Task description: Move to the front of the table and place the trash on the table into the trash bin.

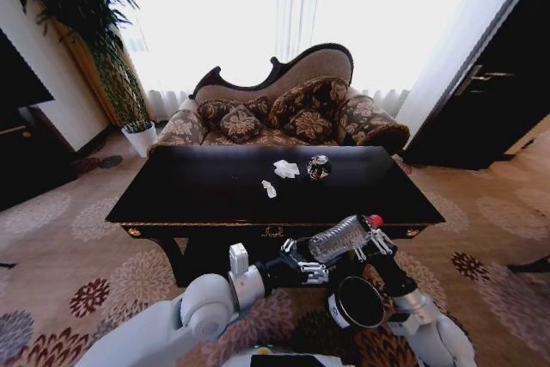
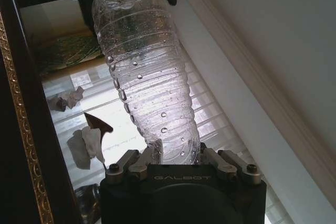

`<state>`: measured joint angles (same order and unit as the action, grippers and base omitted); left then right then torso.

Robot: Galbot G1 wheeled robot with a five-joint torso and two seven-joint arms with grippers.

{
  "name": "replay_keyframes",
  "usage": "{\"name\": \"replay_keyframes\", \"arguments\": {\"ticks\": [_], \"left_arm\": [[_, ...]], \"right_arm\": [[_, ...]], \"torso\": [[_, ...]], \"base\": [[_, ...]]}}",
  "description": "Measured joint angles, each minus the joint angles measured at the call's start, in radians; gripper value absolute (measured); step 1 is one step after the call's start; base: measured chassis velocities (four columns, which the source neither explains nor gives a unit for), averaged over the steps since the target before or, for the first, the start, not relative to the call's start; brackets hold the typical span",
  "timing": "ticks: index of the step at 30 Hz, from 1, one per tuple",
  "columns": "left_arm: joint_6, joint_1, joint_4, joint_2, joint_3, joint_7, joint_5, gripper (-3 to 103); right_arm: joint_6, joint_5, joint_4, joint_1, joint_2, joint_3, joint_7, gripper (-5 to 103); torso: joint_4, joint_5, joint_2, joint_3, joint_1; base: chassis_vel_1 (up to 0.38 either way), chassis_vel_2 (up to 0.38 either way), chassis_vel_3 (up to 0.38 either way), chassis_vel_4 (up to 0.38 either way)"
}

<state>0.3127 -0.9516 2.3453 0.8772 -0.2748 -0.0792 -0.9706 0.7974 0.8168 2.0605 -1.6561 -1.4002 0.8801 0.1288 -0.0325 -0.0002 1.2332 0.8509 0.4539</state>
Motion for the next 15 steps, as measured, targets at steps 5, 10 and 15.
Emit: {"name": "replay_keyframes", "arguments": {"ticks": [5, 10, 15], "left_arm": [[-0.023, -0.03, 0.006, -0.011, 0.118, 0.004, 0.046, 100], [-0.055, -0.078, -0.006, -0.025, 0.274, 0.014, 0.113, 100], [-0.087, -0.129, -0.028, -0.019, 0.377, 0.016, 0.184, 100]], "right_arm": [[-0.022, -0.093, -0.062, -0.012, -0.005, -0.019, -0.02, 27], [-0.065, -0.246, -0.168, -0.015, -0.014, -0.048, -0.032, 27], [-0.08, -0.348, -0.246, -0.016, -0.03, -0.059, -0.035, 27]], "torso": [[-0.0001, 0.0, 0.0, 0.0, 0.0], [-0.0001, -0.0001, 0.0, 0.0, 0.0], [0.0, -0.0001, 0.0, 0.0, 0.0]], "base": [[0.0, 0.0, 0.0, 0.0], [0.0, 0.0, 0.0, 0.0], [0.0, 0.0, 0.0, 0.0]]}}
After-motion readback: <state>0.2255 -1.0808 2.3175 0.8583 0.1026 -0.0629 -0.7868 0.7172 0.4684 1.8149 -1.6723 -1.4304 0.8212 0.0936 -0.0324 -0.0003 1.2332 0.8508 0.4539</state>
